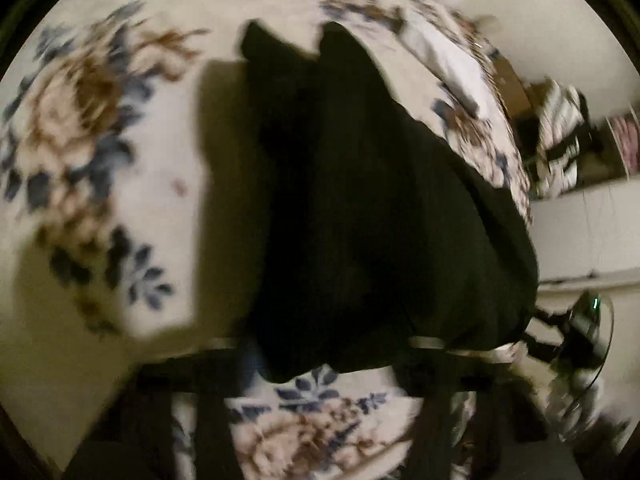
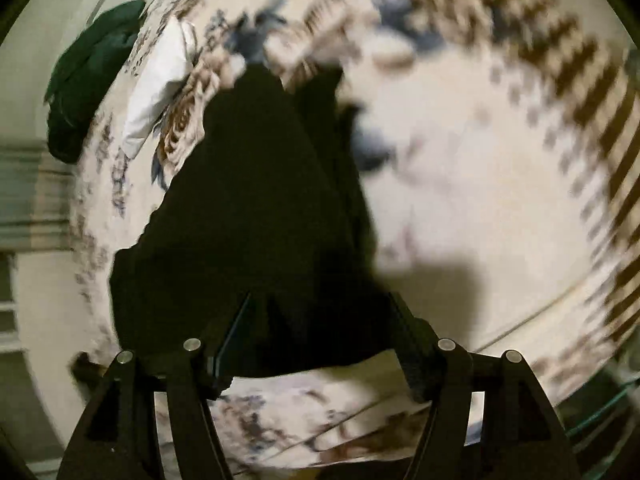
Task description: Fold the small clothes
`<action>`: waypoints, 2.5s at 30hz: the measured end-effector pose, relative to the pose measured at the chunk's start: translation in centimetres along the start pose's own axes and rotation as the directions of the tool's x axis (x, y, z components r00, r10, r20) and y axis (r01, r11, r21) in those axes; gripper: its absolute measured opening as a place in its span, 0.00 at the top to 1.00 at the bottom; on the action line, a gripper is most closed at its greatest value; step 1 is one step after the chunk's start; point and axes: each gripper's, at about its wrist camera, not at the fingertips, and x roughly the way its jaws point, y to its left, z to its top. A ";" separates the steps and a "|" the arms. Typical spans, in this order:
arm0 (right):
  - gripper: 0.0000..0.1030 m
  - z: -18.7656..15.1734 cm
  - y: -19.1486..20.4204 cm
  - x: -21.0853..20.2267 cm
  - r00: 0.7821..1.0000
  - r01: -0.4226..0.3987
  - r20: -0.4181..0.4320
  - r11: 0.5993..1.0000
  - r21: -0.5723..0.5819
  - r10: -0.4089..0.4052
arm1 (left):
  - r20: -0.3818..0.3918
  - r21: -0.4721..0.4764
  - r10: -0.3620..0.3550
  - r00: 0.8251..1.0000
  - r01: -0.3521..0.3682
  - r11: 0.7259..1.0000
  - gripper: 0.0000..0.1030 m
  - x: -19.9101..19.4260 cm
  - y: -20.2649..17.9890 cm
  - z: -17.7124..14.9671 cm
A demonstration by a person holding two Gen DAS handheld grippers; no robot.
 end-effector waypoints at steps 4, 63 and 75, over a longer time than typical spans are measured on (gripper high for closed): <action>0.51 -0.1 -1.2 2.7 0.998 -0.062 -0.027 0.998 0.029 0.062 | -0.016 0.128 0.044 0.999 -0.042 0.991 0.89 -0.1 -1.1 0.4; 0.12 12.9 8.0 -0.8 0.992 0.060 0.117 0.986 -0.155 -0.042 | 0.051 -0.160 -0.064 0.997 0.072 0.985 0.27 -4.9 1.3 13.5; 0.01 -1.3 -2.5 2.7 0.972 -0.227 -0.014 0.949 0.217 0.236 | 0.128 -0.499 -0.176 0.976 0.217 0.839 0.20 -0.8 -0.3 -2.3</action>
